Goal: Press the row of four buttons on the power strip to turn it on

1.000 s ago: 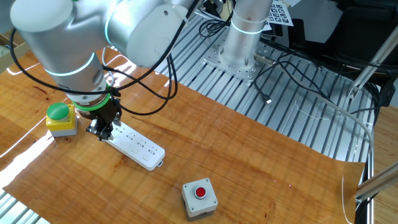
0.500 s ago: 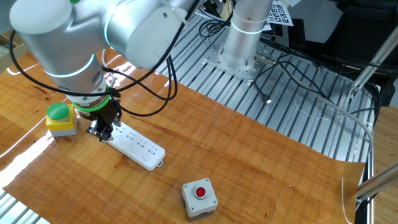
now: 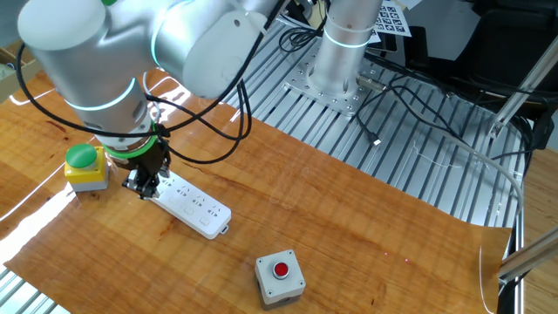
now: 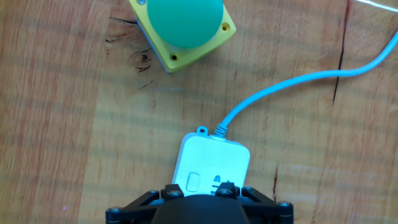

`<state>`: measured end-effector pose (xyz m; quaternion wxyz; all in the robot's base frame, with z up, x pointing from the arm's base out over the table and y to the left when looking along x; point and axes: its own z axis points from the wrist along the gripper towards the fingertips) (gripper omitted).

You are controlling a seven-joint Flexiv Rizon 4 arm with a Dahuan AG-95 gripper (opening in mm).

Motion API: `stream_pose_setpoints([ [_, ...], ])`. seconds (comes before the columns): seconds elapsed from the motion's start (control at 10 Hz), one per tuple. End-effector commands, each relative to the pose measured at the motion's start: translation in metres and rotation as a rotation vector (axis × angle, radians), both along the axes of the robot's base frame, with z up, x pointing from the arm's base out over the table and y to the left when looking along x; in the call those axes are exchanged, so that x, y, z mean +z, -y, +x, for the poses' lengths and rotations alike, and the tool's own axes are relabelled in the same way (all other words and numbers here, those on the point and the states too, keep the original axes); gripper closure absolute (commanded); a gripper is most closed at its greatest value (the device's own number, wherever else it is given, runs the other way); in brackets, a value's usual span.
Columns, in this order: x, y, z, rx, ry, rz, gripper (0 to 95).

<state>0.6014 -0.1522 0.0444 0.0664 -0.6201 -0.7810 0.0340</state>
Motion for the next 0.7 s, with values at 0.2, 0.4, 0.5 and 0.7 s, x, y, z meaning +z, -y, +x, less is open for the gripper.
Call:
stream_pose_setpoints([
  [0.2, 0.0009, -0.0011, -0.0007, -0.014, 0.002, 0.021, 76.0],
  [0.4, 0.0009, -0.0011, -0.0007, -0.018, 0.003, 0.016, 76.0],
  [0.5, 0.0009, -0.0011, -0.0007, -0.024, 0.005, 0.014, 76.0],
  [0.7, 0.0009, -0.0011, -0.0007, -0.026, 0.01, 0.018, 57.0],
])
